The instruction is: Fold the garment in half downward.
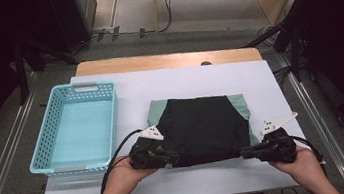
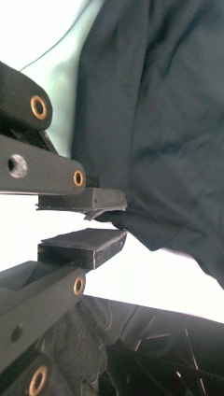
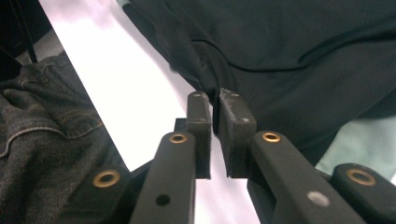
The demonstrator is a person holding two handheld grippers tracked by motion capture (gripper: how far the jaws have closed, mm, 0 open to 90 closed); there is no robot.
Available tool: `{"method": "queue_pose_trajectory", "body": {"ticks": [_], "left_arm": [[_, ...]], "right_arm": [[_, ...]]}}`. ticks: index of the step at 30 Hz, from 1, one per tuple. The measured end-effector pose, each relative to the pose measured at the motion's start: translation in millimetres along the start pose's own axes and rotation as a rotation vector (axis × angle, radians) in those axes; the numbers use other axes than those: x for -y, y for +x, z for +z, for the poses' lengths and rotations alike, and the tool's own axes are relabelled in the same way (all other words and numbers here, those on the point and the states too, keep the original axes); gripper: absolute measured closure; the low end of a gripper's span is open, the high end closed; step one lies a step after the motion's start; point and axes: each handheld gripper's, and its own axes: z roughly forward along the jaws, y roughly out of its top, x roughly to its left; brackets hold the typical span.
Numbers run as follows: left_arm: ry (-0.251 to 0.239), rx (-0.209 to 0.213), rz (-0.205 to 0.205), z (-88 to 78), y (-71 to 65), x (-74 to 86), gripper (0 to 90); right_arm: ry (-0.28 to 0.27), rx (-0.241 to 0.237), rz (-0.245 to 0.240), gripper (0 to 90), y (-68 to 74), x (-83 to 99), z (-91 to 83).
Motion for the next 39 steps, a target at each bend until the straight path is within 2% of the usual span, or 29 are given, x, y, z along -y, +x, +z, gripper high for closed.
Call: {"method": "queue_pose_trajectory", "body": {"ticks": [6,9,12,14,17,22,28,39], "left_arm": [[-0.039,-0.012,-0.035,-6.3,3.2,0.7,72.2],[-0.037,-0.035,-0.044,-5.9,4.7,0.5,69.3],[-0.048,-0.041,-0.052,-5.4,5.8,0.0,65.9],[-0.055,-0.050,-0.049,-5.4,5.9,-0.6,62.6],[-0.066,-0.071,-0.035,-5.0,6.9,-1.5,49.9],[-0.097,-0.106,-0.015,-5.4,9.4,-1.9,39.4],[-0.117,-0.139,-0.036,-8.5,16.3,-2.0,36.8],[-0.133,-0.168,-0.050,-10.1,21.8,-3.7,32.8]], "right_arm": [[-0.042,0.009,0.023,70.0,-4.3,2.1,-6.8],[-0.050,0.022,0.025,65.3,-7.3,1.9,-5.9],[-0.065,0.036,0.035,61.0,-9.7,1.2,-6.3],[-0.083,0.047,0.044,55.9,-11.5,0.4,-6.6],[-0.103,0.064,0.053,49.4,-14.7,-0.7,-6.1],[-0.112,0.100,0.063,46.4,-18.0,-0.5,-4.8],[-0.140,0.136,0.057,35.8,-22.4,-1.2,-2.7],[-0.162,0.159,0.098,32.7,-33.3,-4.2,-1.2]]}}
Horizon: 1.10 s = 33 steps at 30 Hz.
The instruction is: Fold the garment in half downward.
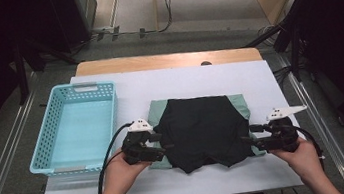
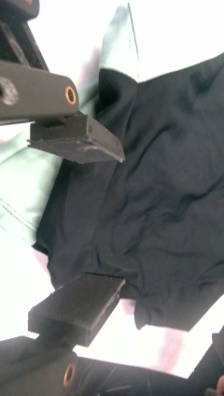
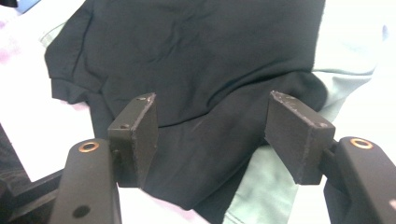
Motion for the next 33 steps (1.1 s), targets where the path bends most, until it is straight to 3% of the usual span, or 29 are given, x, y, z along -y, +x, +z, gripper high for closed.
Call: {"method": "queue_pose_trajectory", "body": {"ticks": [16,23,33], "left_arm": [[-0.069,-0.046,-0.044,0.4,16.9,-9.0,25.2],[-0.060,-0.086,-0.048,5.1,21.6,-13.9,23.7],[-0.083,-0.086,-0.068,12.7,28.8,-22.1,18.6]], "right_arm": [[-0.032,0.036,0.062,29.1,-16.5,-6.8,5.2],[-0.045,0.054,0.085,28.5,-25.4,-9.8,6.3],[-0.042,0.083,0.076,28.1,-30.0,-18.1,11.3]]}}
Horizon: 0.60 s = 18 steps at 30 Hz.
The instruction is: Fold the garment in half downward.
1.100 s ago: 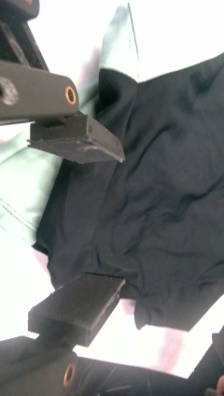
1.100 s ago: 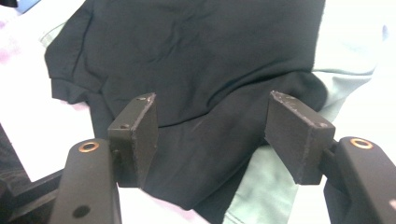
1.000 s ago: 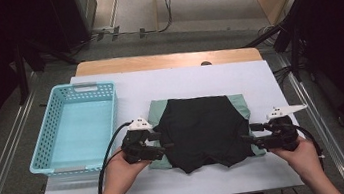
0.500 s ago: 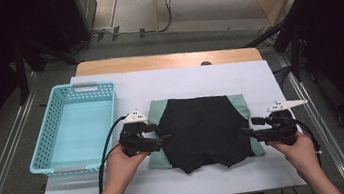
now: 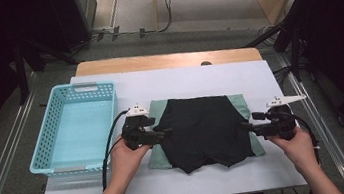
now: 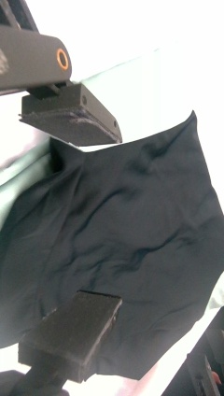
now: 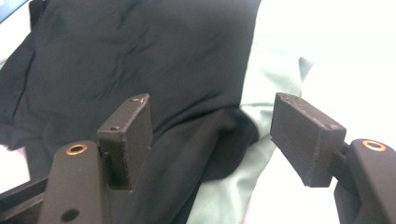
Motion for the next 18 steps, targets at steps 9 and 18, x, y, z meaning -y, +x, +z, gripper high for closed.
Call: {"method": "queue_pose_trajectory", "body": {"ticks": [9,18], "left_arm": [[0.010,-0.046,-0.017,12.7,7.7,-4.9,15.0],[-0.001,-0.063,-0.036,18.1,16.5,-10.8,15.1]], "right_arm": [[-0.001,0.031,0.040,28.1,-20.3,-9.1,8.6],[0.003,0.044,0.037,28.1,-22.8,-18.2,18.0]]}}
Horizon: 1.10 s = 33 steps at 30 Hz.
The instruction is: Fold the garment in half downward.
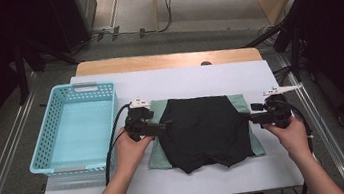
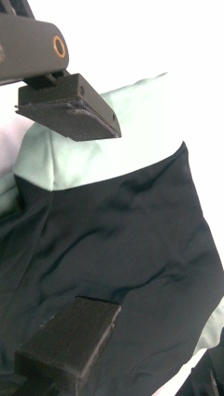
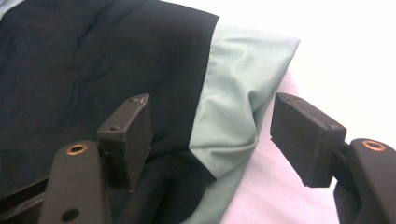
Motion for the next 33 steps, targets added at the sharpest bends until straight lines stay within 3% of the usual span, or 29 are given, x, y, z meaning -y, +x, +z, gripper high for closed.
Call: {"method": "queue_pose_trajectory", "body": {"ticks": [19,28,31,33], "left_arm": [[0.017,-0.027,0.008,19.2,11.8,-7.7,15.9],[0.040,-0.053,0.012,28.0,16.9,-5.6,16.1],[0.048,-0.064,0.013,29.9,18.5,-4.5,16.2],[0.036,-0.064,-0.001,32.5,20.5,-4.0,16.3]], "right_arm": [[-0.009,0.008,-0.027,28.5,5.2,-19.6,16.3],[0.014,0.006,-0.006,26.3,3.0,-17.3,25.5],[0.036,0.006,-0.021,26.3,2.9,-14.3,28.9],[0.045,0.038,-0.037,28.8,4.0,-12.4,30.0]]}}
